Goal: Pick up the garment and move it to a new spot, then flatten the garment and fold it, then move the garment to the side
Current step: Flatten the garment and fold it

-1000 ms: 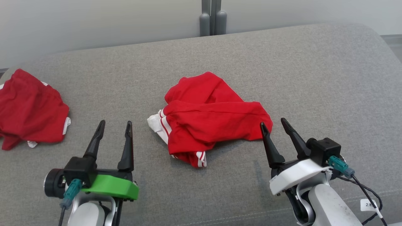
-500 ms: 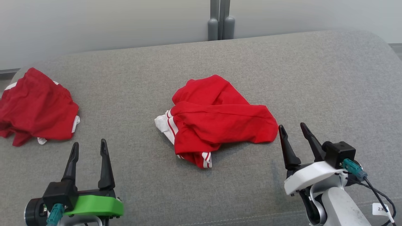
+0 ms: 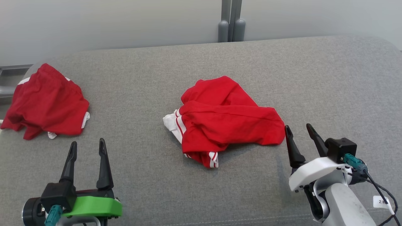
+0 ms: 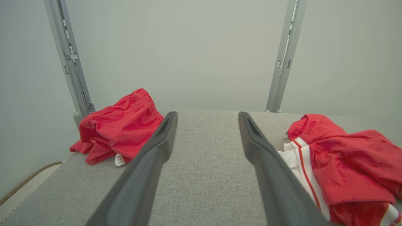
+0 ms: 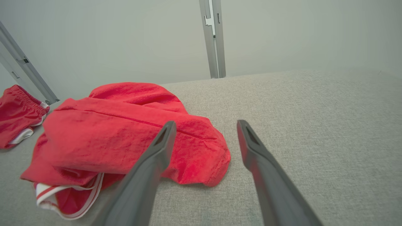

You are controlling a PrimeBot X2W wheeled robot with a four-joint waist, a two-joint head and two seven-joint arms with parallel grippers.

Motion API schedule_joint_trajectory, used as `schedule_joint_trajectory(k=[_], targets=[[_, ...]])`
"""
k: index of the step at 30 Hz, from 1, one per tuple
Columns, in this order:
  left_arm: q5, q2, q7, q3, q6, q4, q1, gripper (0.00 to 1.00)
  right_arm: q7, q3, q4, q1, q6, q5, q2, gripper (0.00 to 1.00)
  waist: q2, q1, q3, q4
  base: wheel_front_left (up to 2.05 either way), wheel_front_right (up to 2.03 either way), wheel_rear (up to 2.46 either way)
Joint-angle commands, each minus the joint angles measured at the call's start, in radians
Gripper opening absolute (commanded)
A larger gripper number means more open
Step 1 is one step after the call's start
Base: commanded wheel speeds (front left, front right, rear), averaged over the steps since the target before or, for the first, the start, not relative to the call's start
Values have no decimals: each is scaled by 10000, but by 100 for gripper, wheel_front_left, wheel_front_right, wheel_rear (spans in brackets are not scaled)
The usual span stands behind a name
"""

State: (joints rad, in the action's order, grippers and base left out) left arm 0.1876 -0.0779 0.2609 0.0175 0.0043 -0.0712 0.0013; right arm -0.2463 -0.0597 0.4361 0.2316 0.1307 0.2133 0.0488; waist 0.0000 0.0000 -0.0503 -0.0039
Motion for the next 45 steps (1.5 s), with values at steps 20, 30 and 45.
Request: schedule_joint_trajectory(k=[20,30,45], targets=[[-338,229,26,-14,-479,20,-592,100,195,699,4925,3348,-1,-118,584,100,0,0,-897,1043,0,0,0],[-364,261,26,-58,-587,-90,-802,100,43,753,6980,4173,-1,-34,601,100,0,0,-1170,1329,0,0,0],[-56,277,26,-97,-465,-229,-805,100,-216,500,4877,4178,-1,262,629,0,0,0,-1113,1018,0,0,0]])
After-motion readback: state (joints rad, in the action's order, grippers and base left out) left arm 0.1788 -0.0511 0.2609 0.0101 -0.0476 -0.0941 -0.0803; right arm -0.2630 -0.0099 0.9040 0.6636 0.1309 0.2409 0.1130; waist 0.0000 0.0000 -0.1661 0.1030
